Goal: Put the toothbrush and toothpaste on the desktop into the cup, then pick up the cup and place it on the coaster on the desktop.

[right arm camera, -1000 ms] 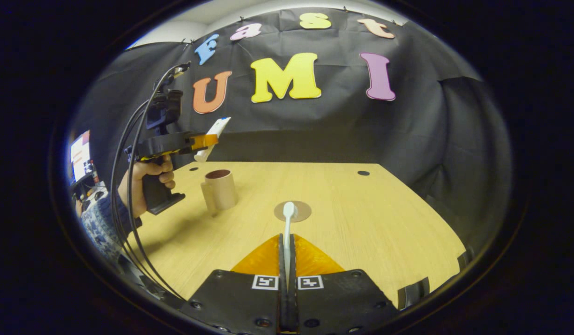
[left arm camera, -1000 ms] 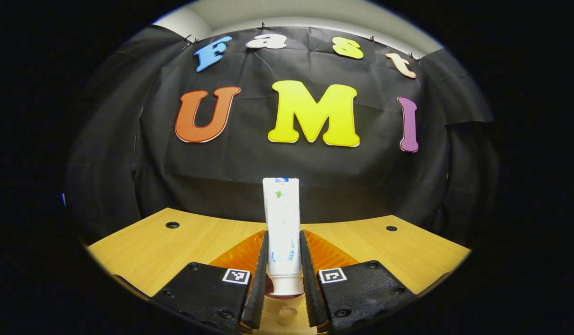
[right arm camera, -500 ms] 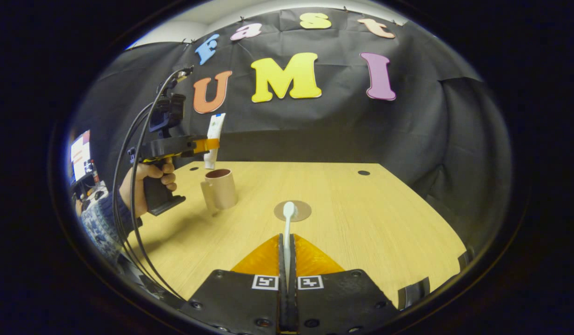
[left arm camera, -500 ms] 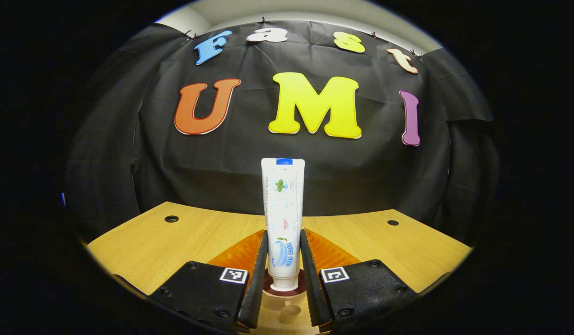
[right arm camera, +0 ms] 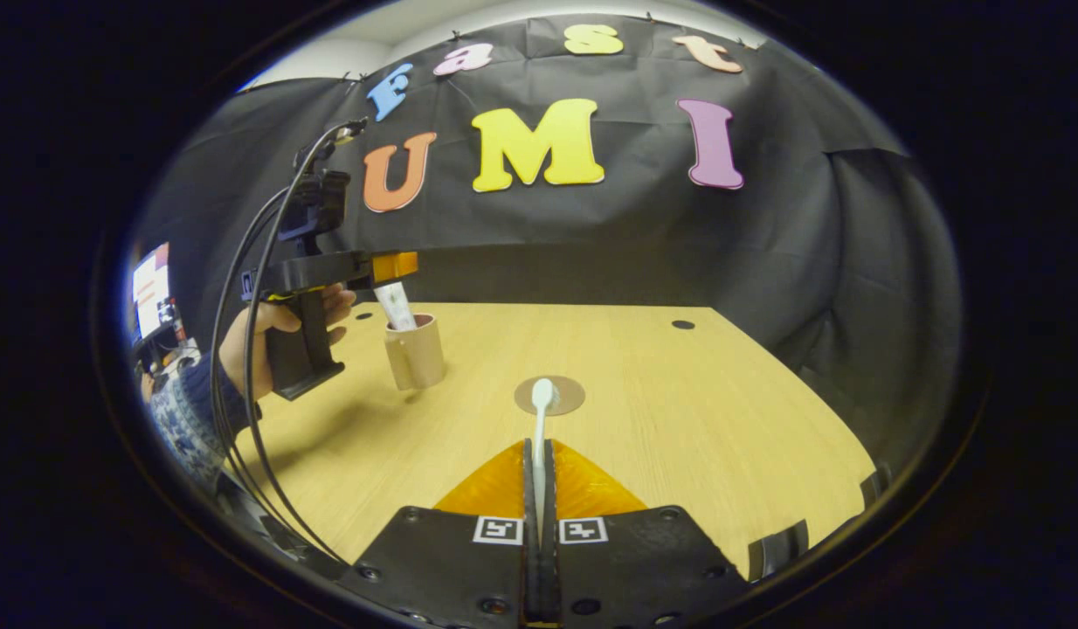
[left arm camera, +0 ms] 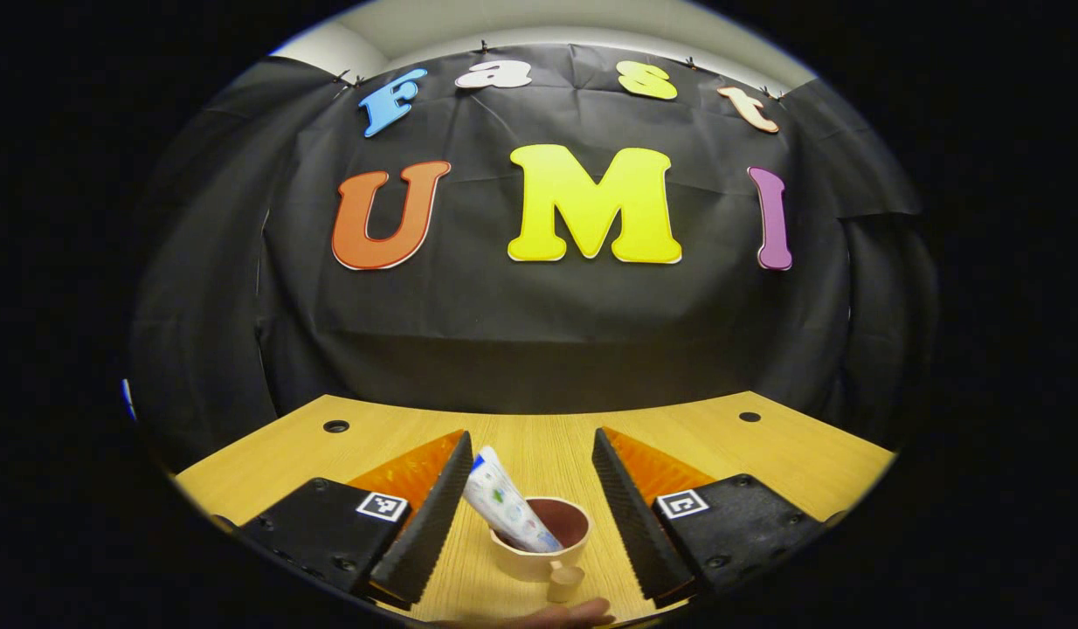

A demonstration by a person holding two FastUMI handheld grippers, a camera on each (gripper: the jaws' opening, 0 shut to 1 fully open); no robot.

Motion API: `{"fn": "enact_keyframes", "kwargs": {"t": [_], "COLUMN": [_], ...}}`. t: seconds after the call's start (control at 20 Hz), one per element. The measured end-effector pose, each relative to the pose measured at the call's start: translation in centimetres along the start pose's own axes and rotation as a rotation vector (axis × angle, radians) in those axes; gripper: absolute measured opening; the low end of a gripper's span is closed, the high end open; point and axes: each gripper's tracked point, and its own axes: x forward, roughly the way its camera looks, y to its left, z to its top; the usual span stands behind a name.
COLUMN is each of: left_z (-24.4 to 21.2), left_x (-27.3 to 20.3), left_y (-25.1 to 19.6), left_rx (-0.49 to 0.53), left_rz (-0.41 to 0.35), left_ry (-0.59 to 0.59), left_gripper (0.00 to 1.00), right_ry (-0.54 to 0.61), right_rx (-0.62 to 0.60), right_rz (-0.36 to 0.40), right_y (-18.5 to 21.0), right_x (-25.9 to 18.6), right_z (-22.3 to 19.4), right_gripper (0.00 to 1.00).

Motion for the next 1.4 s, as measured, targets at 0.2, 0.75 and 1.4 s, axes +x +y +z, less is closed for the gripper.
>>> {"fn": "enact_keyframes", "kwargs": {"t": [0.2,0.75,1.4], "left_z": [0.3,-3.4,-8.0], "left_x": [-0.8,-6.5,-10.8], "left_y": [1.1,3.5,9.1], "left_rx": [0.003,0.002,-0.069], "left_rz": [0.025,0.023,0.058], "left_ry": [-0.01,-0.032,0.039], "left_gripper": [0.99,0.98,0.99], "right_ry": [-0.012,-0.098,-0.25], "right_rx": [-0.007,-0.004,-0.015], "right_rz": [0.002,0.036,0.137], "right_y": [0.5,7.2,19.5], "right_x": [0.1,5.3,15.2], "right_z": [0.5,8.6,20.6], "right_gripper": [0.0,0.0,0.01]}}
